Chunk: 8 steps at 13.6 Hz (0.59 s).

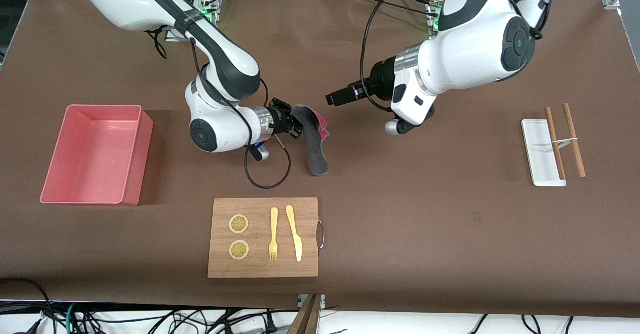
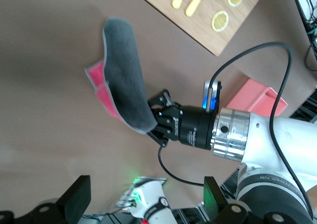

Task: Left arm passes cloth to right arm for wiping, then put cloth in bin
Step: 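Move the cloth toward the pink bin while the left gripper withdraws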

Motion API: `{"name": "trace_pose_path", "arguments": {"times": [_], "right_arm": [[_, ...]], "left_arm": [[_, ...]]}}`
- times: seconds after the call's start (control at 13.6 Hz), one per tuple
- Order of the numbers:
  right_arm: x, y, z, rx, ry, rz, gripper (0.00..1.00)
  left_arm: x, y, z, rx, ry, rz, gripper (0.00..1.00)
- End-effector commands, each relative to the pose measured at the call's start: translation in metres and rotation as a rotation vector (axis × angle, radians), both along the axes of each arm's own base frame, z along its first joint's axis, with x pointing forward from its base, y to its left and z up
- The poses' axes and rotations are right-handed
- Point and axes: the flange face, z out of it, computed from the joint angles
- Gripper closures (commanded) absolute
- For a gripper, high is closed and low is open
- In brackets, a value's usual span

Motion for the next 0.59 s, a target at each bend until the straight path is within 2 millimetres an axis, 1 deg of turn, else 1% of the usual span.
{"name": "trace_pose_path", "arguments": {"times": [0.0, 0.07, 0.15, 0.22, 0.29, 0.37, 0.44, 0.51], "right_arm": [[-0.016, -0.011, -0.029, -0.059, 0.015, 0.06, 1.0], [-0.021, -0.022, -0.048, -0.098, -0.004, 0.114, 1.0], [-0.021, -0.034, -0.063, -0.122, -0.02, 0.154, 1.0], [-0.018, -0.05, -0.075, -0.142, -0.044, 0.196, 1.0], [-0.011, -0.068, -0.083, -0.15, -0.072, 0.247, 1.0], [0.0, -0.089, -0.088, -0.152, -0.099, 0.273, 1.0], [0.009, -0.111, -0.089, -0.15, -0.112, 0.314, 1.0], [0.021, -0.142, -0.086, -0.16, -0.126, 0.376, 1.0]], "left_arm": [[0.008, 0.024, 0.006, 0.057, -0.005, -0.004, 0.0], [0.009, 0.029, 0.006, 0.085, -0.018, -0.006, 0.0], [0.01, 0.031, 0.002, 0.128, -0.04, -0.016, 0.0], [0.011, 0.033, -0.002, 0.177, -0.066, -0.028, 0.0], [0.013, 0.036, -0.007, 0.213, -0.095, -0.057, 0.0], [0.016, 0.039, -0.01, 0.223, -0.116, -0.084, 0.0], [0.019, 0.044, -0.013, 0.237, -0.134, -0.103, 0.0], [0.026, 0.058, -0.016, 0.28, -0.172, -0.128, 0.0]]}}
